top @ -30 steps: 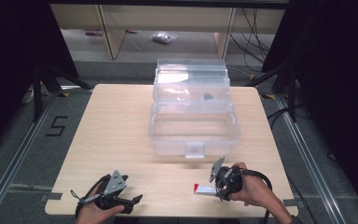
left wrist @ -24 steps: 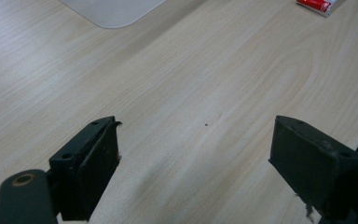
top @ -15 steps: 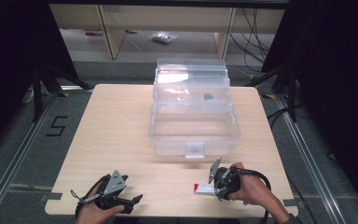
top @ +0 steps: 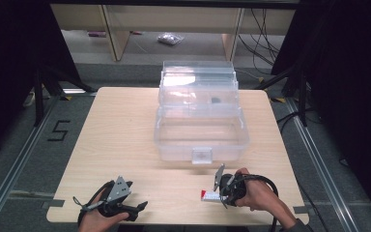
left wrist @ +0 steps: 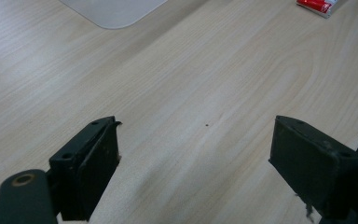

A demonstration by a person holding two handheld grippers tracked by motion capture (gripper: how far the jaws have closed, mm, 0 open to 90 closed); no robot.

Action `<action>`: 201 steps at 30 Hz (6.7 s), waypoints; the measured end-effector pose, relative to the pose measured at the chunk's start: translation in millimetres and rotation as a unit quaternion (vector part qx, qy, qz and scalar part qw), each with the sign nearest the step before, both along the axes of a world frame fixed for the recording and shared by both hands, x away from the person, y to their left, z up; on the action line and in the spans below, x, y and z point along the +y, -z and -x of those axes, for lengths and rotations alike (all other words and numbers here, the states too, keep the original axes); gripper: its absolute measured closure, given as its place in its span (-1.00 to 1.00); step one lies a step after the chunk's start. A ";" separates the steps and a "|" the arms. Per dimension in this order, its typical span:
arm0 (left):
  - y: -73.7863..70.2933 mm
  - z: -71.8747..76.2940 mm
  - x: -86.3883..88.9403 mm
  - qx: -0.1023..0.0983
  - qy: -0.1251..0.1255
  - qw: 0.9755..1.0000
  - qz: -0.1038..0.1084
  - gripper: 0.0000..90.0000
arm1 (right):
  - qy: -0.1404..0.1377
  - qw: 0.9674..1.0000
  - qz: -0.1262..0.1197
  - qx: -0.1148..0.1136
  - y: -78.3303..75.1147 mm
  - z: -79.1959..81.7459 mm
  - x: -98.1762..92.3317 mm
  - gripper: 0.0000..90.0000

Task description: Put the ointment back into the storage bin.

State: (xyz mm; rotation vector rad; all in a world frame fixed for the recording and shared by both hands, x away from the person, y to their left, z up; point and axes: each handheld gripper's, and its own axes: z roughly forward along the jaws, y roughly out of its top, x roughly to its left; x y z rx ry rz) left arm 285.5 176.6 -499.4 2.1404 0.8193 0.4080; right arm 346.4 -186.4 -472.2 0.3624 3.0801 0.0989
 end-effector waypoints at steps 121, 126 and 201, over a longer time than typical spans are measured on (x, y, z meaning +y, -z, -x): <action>-0.3 -1.0 2.1 0.000 0.004 1.000 -0.007 -0.66 | 0.072 0.997 -0.004 -0.011 -98.0 -166.3 -9.2 0.58; 0.0 -1.1 1.9 0.000 0.003 1.000 -0.006 -0.66 | 0.059 0.998 0.000 -0.014 -90.9 -168.4 -14.2 0.58; 0.6 -0.8 0.4 0.003 -0.002 1.000 0.005 -0.66 | 0.136 0.985 -0.088 -0.060 -121.9 -147.5 -26.4 -0.05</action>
